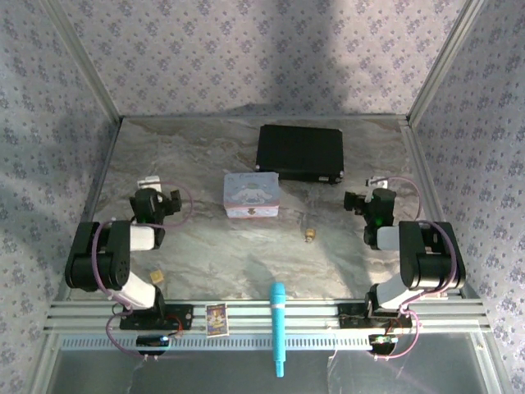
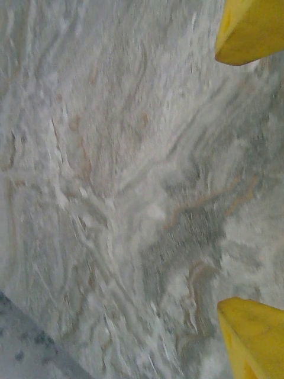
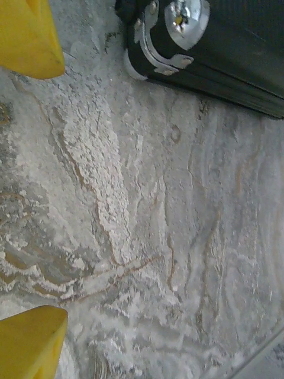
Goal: Unlock the padlock with the key
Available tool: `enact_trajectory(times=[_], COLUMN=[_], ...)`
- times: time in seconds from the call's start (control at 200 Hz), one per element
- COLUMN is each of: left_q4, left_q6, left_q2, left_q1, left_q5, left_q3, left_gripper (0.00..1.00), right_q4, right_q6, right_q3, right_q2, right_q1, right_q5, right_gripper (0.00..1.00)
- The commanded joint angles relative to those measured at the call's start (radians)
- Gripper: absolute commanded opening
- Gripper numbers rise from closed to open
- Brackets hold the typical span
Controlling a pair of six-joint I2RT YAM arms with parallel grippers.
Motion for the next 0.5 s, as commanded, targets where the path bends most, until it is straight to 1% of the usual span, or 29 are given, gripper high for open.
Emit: enact_trajectory(times=[0.0, 0.495], left_q4=[0.049, 0.058], left_q6=[0.015, 0.019], left_q2=[0.007, 0.006], left_q1=[0.002, -0.006], left_q5=[0.081, 0.066], left_q3=[0.038, 0.032], left_gripper=[1.0, 1.0], right_q4=[0.037, 0.031], right_q6=[-0.033, -0.039], right_q3=[0.033, 0.036], right_q2=[0.003, 0.002], right_q1=[0.006, 0.01], right_q5=[-0.017, -0.018], right_gripper=[0.99, 0.99])
